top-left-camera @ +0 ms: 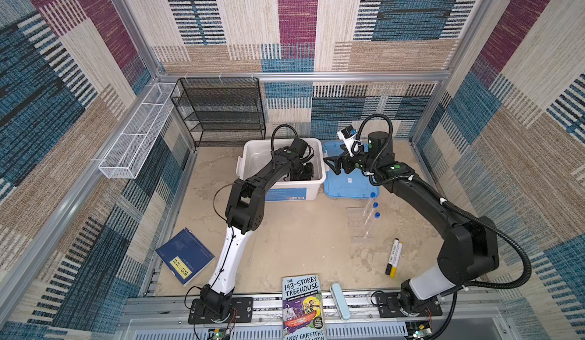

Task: Organize the chemistry lab equipment
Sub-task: 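Lower the pipette down into the white bin with the left gripper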

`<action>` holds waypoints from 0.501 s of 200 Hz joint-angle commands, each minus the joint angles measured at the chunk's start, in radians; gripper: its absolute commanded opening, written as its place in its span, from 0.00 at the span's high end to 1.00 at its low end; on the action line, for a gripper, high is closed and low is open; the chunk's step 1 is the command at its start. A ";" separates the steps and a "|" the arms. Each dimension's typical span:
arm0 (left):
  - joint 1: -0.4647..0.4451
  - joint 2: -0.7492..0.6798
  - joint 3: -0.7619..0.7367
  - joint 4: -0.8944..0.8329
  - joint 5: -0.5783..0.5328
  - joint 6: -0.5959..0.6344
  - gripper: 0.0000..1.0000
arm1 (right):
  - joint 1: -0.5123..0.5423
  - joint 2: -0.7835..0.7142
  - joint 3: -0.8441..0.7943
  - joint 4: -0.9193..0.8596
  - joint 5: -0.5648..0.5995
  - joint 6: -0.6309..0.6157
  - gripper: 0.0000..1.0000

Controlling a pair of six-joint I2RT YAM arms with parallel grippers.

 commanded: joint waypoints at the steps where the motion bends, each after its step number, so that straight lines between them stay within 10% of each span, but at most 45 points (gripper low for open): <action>1: 0.000 0.012 0.006 0.000 0.008 -0.005 1.00 | 0.002 0.005 -0.004 0.031 0.015 -0.002 0.01; 100: 0.000 0.057 0.019 -0.024 -0.006 -0.002 0.97 | 0.002 0.008 -0.014 0.034 0.017 0.002 0.01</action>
